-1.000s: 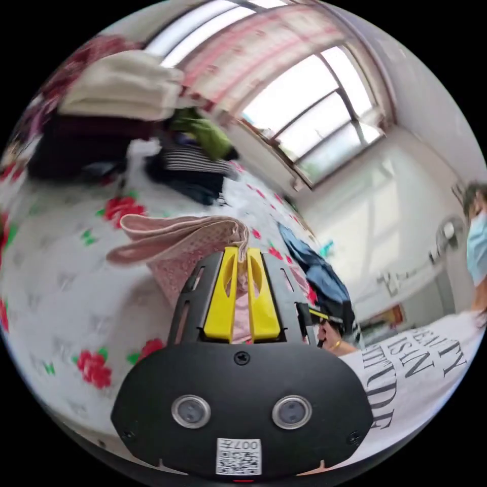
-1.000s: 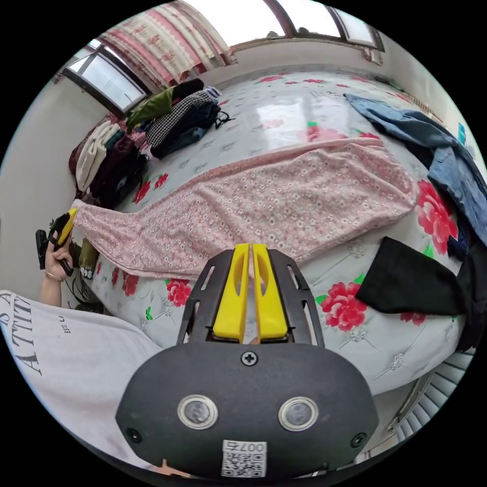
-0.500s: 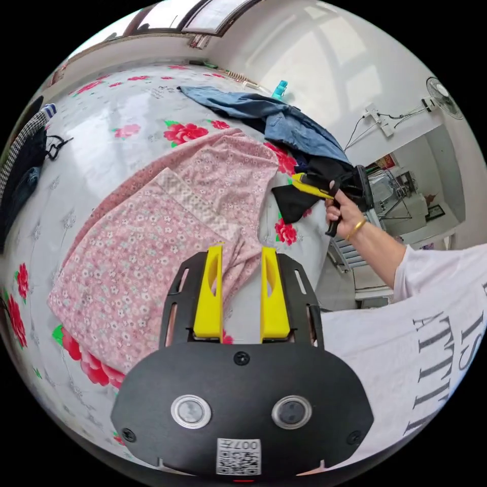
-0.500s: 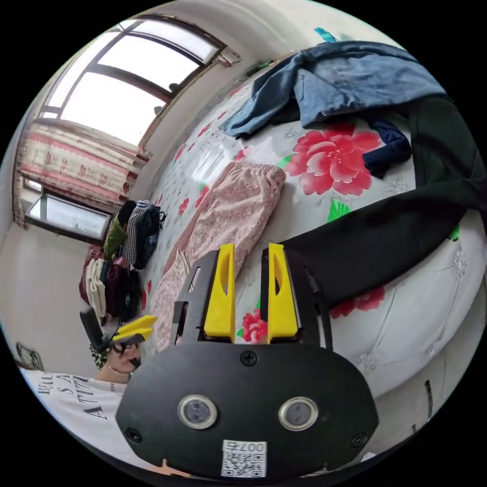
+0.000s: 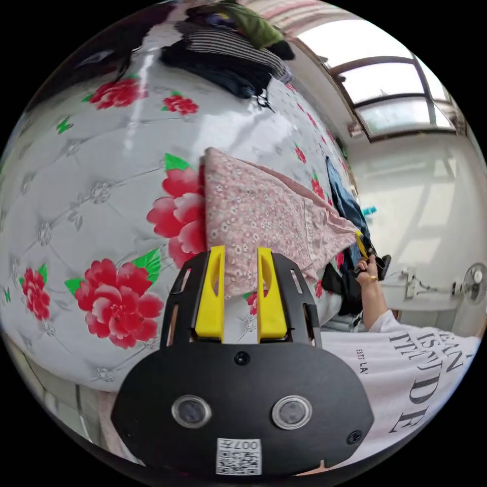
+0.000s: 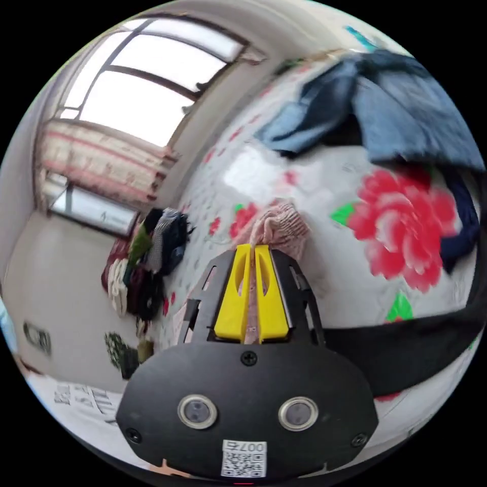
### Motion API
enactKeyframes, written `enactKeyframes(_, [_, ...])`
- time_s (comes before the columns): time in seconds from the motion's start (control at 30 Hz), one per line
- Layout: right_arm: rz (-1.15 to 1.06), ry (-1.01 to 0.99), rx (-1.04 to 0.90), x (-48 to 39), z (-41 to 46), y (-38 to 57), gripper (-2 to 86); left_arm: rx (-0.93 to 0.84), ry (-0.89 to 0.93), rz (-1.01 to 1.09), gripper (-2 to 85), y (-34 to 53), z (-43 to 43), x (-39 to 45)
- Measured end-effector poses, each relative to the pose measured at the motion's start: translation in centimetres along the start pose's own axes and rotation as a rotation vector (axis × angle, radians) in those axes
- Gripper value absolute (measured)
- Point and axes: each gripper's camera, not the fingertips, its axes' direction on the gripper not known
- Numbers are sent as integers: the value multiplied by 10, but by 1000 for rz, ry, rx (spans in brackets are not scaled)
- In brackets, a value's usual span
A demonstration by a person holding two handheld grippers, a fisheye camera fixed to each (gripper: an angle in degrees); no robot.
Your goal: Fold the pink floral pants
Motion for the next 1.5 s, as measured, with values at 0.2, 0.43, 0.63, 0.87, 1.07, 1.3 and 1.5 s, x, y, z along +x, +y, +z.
enactKeyframes(0.2, [-770,-166,-294,-253,89,55,1,100,153,-175,91,-2,-17,-63])
enactKeyframes(0.43, [-896,-275,-763,-319,259,209,33,106,260,-252,103,4,-22,-117])
enactKeyframes(0.63, [-672,-181,-701,-254,271,191,74,17,308,-164,135,-3,-11,-130])
enactKeyframes(0.87, [-7,-81,-566,-45,235,121,103,-128,406,68,195,-33,24,-102])
enactKeyframes(1.07, [152,-243,-727,-3,285,152,81,-265,332,122,95,-61,47,-91])
enactKeyframes(1.3, [52,-431,-652,-98,254,96,42,-149,517,182,67,-99,-31,-64])
enactKeyframes(1.5, [-218,-554,-644,-284,273,-13,27,-3,555,355,65,-188,-161,-33])
